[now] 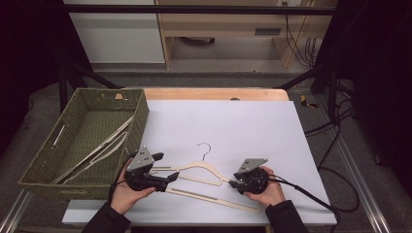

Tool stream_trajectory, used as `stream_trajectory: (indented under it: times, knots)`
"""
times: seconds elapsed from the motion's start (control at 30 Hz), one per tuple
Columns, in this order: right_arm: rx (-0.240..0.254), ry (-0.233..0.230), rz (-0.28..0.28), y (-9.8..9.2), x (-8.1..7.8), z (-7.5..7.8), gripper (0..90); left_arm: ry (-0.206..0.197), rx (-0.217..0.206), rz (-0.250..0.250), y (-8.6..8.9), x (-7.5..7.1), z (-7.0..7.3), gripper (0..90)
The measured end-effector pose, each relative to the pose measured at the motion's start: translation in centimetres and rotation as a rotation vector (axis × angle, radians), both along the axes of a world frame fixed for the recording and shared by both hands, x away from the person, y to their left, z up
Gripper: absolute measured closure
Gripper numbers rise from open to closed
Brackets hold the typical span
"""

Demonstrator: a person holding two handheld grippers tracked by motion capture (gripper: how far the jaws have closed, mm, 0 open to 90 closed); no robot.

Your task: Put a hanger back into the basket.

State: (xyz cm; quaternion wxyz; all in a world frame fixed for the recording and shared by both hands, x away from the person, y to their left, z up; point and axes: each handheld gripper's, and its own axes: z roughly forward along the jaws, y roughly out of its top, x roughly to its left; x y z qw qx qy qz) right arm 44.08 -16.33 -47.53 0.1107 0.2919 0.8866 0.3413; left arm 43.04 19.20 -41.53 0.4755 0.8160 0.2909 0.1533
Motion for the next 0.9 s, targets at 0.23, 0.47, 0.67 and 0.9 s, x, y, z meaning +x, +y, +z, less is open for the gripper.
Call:
stream_trajectory:
  times: [0.23,0.47,0.67,0.9]
  knots:
    - [-0.02,0.041,-0.01,0.3,0.2,0.3,78.2,0.009,0.007,-0.02,-0.5,-0.1,-0.2,13.9]
    - [0.013,0.072,0.026,0.0,0.6,0.5,79.8,0.029,0.044,-0.047,-1.6,0.9,-0.6,14.8]
    - [0.031,0.039,0.043,-0.1,-0.1,2.0,80.2,0.06,0.063,-0.048,-3.0,2.9,-0.8,16.0]
    - [0.046,-0.008,0.063,-0.2,-0.8,3.7,80.4,0.096,0.124,-0.058,-4.4,5.1,-1.8,19.1]
